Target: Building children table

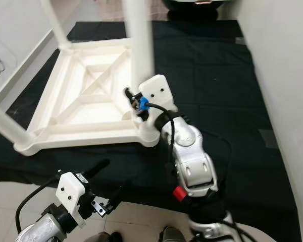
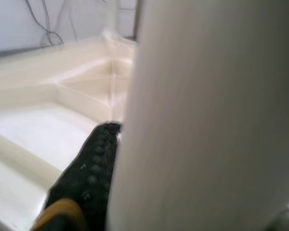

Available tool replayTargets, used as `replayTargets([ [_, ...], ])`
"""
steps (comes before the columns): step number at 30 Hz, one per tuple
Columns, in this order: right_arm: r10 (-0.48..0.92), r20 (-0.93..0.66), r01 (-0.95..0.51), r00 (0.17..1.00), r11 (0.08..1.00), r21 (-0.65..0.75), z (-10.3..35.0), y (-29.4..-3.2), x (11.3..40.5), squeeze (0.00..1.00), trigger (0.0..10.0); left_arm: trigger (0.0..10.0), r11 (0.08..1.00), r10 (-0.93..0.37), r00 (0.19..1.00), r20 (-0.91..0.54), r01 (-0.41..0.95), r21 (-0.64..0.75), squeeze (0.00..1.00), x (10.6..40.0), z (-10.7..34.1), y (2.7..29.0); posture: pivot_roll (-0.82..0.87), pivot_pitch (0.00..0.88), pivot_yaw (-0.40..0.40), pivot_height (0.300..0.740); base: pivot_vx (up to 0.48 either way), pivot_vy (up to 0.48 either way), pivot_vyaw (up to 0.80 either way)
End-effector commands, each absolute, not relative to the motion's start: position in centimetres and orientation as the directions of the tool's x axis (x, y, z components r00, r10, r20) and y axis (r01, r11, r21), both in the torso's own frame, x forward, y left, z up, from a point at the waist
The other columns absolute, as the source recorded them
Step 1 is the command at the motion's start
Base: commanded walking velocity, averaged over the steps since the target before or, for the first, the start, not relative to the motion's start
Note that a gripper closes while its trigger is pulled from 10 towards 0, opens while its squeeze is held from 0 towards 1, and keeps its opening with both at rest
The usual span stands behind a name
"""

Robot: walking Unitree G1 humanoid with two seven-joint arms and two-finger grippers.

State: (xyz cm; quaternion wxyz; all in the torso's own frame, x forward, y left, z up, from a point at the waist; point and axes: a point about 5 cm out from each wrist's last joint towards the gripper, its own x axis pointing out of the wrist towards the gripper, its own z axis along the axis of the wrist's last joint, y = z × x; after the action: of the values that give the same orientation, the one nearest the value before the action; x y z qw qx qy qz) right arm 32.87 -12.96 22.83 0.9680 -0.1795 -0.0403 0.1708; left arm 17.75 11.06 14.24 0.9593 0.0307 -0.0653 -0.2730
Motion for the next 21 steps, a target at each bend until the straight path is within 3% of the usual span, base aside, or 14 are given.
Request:
replayTargets([
  [1, 0.255, -0.001, -0.238, 0.967, 0.900, -0.365, 22.4, -14.8, 33.5, 1.00, 10.0, 10.0, 0.866, -0.498, 0.859, 0.116, 0.486, 0.118, 0.00, 17.5, 14.5, 11.5, -0.01, 0.261, 0.035, 0.740, 0.000, 0.000, 0.00],
  [2, 0.245, 0.013, -0.222, 0.969, 0.899, -0.377, 23.1, -15.8, 34.1, 1.00, 10.0, 10.0, 0.888, -0.456, 0.882, 0.118, 0.442, 0.125, 0.00, 17.4, 14.6, 11.8, -0.01, 0.258, 0.034, 0.740, 0.000, 0.000, 0.00],
  [4, 0.369, -0.027, -0.348, 0.929, 0.846, -0.403, 23.9, -16.6, 35.1, 1.00, 10.0, 10.0, 0.932, -0.345, 0.930, 0.125, 0.324, 0.160, 0.00, 17.1, 14.9, 12.7, -0.01, 0.257, 0.028, 0.740, 0.000, 0.000, 0.00],
  [5, 0.434, -0.037, -0.410, 0.900, 0.814, -0.411, 24.2, -16.7, 35.3, 0.93, 10.0, 10.0, 0.943, -0.310, 0.942, 0.128, 0.287, 0.171, 0.00, 17.0, 14.9, 13.0, -0.01, 0.258, 0.025, 0.740, 0.000, 0.000, 0.00],
  [6, 0.434, -0.037, -0.410, 0.900, 0.814, -0.411, 24.2, -16.7, 35.3, 0.93, 10.0, 10.0, 0.943, -0.310, 0.942, 0.128, 0.287, 0.171, 0.00, 17.0, 14.9, 13.0, -0.01, 0.258, 0.025, 0.740, 0.000, 0.000, 0.00],
  [7, 0.510, -0.054, -0.490, 0.858, 0.785, -0.380, 24.5, -16.8, 35.5, 0.00, 10.0, 10.0, 0.949, -0.285, 0.949, 0.132, 0.260, 0.177, 0.00, 17.0, 15.0, 13.1, 0.00, 0.259, 0.022, 0.740, 0.000, 0.000, 0.00],
  [12, 0.678, -0.032, -0.652, 0.735, 0.692, -0.310, 25.6, -16.3, 35.6, 0.00, 10.0, 10.0, 0.952, -0.272, 0.952, 0.138, 0.246, 0.184, 0.00, 16.9, 14.9, 13.0, 0.00, 0.256, 0.011, 0.740, 0.000, 0.000, 0.00],
  [13, 0.768, -0.032, -0.736, 0.640, 0.601, -0.311, 26.1, -15.7, 35.2, 0.00, 10.0, 10.0, 0.950, -0.277, 0.951, 0.137, 0.250, 0.186, 0.00, 17.0, 14.8, 12.9, 0.01, 0.258, 0.008, 0.740, 0.000, 0.000, 0.00],
  [14, 0.768, -0.032, -0.736, 0.640, 0.601, -0.311, 26.1, -15.7, 35.2, 0.00, 10.0, 10.0, 0.950, -0.277, 0.951, 0.137, 0.250, 0.186, 0.00, 17.0, 14.8, 12.9, 0.01, 0.258, 0.008, 0.740, 0.000, 0.000, 0.00],
  [16, 0.861, -0.038, -0.820, 0.508, 0.469, -0.327, 26.6, -15.2, 34.8, 0.00, 10.0, 10.0, 0.949, -0.280, 0.950, 0.135, 0.252, 0.190, 0.00, 17.0, 14.7, 12.7, 0.01, 0.257, 0.006, 0.740, 0.000, 0.000, 0.00],
  [21, 0.917, -0.081, -0.883, 0.389, 0.347, -0.316, 26.5, -15.1, 34.5, 0.00, 10.0, 10.0, 0.943, -0.298, 0.945, 0.137, 0.269, 0.194, 0.00, 16.9, 14.6, 12.4, 0.02, 0.253, 0.004, 0.740, 0.000, 0.000, 0.00],
])
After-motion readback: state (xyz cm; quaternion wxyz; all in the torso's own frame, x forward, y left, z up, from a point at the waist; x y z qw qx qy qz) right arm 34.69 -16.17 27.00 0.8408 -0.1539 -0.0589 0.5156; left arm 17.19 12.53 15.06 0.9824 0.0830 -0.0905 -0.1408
